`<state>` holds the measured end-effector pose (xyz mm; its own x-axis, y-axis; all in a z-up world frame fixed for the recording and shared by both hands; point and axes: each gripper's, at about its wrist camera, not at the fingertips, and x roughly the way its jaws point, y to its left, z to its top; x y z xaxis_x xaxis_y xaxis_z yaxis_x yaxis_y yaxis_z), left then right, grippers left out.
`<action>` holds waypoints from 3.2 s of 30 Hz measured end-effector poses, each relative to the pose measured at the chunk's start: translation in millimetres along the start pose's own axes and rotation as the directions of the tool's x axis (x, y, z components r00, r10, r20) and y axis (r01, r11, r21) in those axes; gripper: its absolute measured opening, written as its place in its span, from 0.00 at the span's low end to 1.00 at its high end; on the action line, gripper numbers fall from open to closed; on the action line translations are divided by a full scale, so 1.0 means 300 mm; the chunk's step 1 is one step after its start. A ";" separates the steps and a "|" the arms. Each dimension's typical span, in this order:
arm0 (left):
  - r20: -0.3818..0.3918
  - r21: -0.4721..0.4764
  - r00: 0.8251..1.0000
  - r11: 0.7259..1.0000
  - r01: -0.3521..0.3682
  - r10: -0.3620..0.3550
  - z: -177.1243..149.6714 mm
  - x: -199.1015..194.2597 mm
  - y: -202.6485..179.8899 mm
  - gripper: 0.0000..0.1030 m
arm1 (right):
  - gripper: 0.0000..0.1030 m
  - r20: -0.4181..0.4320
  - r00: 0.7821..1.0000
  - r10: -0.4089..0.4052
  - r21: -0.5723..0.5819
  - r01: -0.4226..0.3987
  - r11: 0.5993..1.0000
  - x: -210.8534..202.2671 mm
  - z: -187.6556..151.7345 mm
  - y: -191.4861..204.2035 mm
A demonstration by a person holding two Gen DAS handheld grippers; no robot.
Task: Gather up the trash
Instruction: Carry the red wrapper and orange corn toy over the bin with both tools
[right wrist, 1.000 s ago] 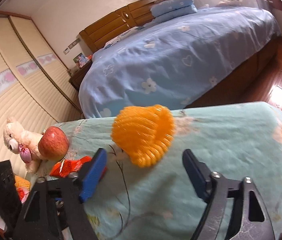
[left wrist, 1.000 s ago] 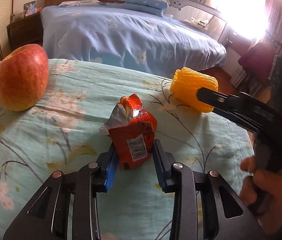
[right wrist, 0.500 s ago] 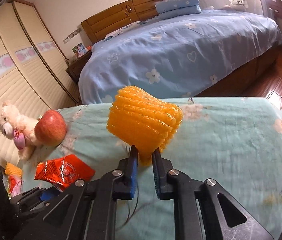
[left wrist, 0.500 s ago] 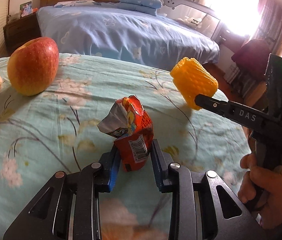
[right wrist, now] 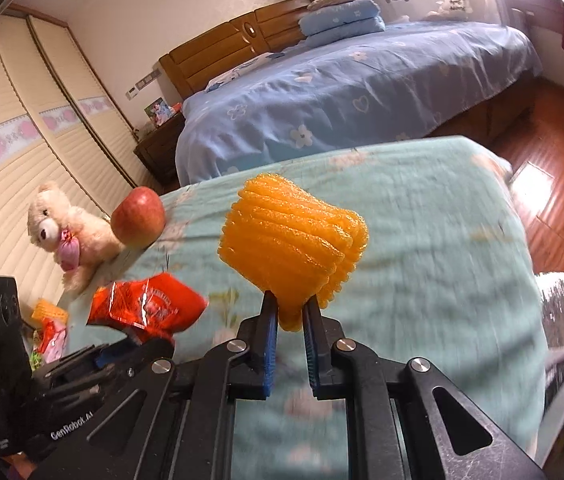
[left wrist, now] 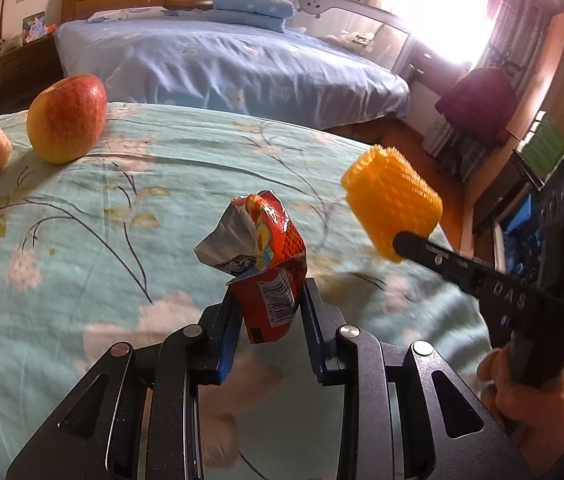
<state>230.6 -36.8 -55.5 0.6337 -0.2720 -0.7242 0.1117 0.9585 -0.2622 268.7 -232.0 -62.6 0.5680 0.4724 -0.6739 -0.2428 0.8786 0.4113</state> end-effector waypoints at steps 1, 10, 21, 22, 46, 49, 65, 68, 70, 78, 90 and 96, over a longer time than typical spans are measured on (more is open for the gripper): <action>0.002 0.006 1.000 1.000 0.004 -0.004 -0.008 -0.010 -0.010 0.26 | 0.12 0.004 1.000 -0.003 0.007 0.003 1.000 -0.016 -0.021 -0.002; 0.000 0.055 1.000 0.998 0.028 -0.028 -0.086 -0.070 -0.089 0.26 | 0.12 0.028 1.000 -0.013 0.035 0.012 0.999 -0.121 -0.136 0.000; 0.001 0.131 0.999 0.990 0.048 -0.048 -0.147 -0.111 -0.197 0.26 | 0.12 0.066 0.997 -0.037 0.061 0.033 0.998 -0.251 -0.243 -0.015; 0.000 0.136 0.999 0.989 0.052 -0.053 -0.151 -0.114 -0.207 0.26 | 0.12 0.068 0.997 -0.039 0.064 0.035 0.997 -0.258 -0.250 -0.018; -0.020 0.208 0.996 0.974 0.089 -0.087 -0.215 -0.129 -0.340 0.26 | 0.12 0.123 0.989 -0.084 0.099 0.072 0.992 -0.397 -0.349 -0.077; -0.022 0.219 0.995 0.971 0.098 -0.096 -0.218 -0.128 -0.362 0.26 | 0.12 0.129 0.987 -0.091 0.106 0.077 0.991 -0.411 -0.356 -0.089; -0.049 0.263 0.990 0.954 0.143 -0.135 -0.233 -0.098 -0.457 0.26 | 0.12 0.151 0.977 -0.150 0.136 0.129 0.982 -0.472 -0.379 -0.149; -0.051 0.270 0.988 0.951 0.152 -0.143 -0.235 -0.098 -0.467 0.26 | 0.12 0.156 0.974 -0.166 0.140 0.144 0.980 -0.480 -0.383 -0.159; -0.053 0.273 0.987 0.949 0.158 -0.149 -0.236 -0.096 -0.473 0.26 | 0.12 0.157 0.972 -0.176 0.145 0.154 0.977 -0.486 -0.386 -0.168; -0.064 0.282 0.984 0.943 0.179 -0.168 -0.237 -0.087 -0.504 0.26 | 0.12 0.155 0.966 -0.207 0.168 0.181 0.969 -0.501 -0.400 -0.205; -0.077 0.316 0.980 0.928 0.199 -0.184 -0.242 -0.074 -0.576 0.26 | 0.12 0.166 0.954 -0.251 0.188 0.220 0.957 -0.543 -0.407 -0.256; -0.084 0.335 0.979 0.920 0.202 -0.184 -0.245 -0.064 -0.612 0.26 | 0.12 0.168 0.949 -0.268 0.202 0.233 0.951 -0.563 -0.417 -0.284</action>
<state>141.8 -213.8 -40.3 0.5356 -0.4500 -0.7146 0.4874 0.8557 -0.1736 95.1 -377.9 -60.5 0.7357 0.2013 -0.6467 0.0601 0.9317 0.3583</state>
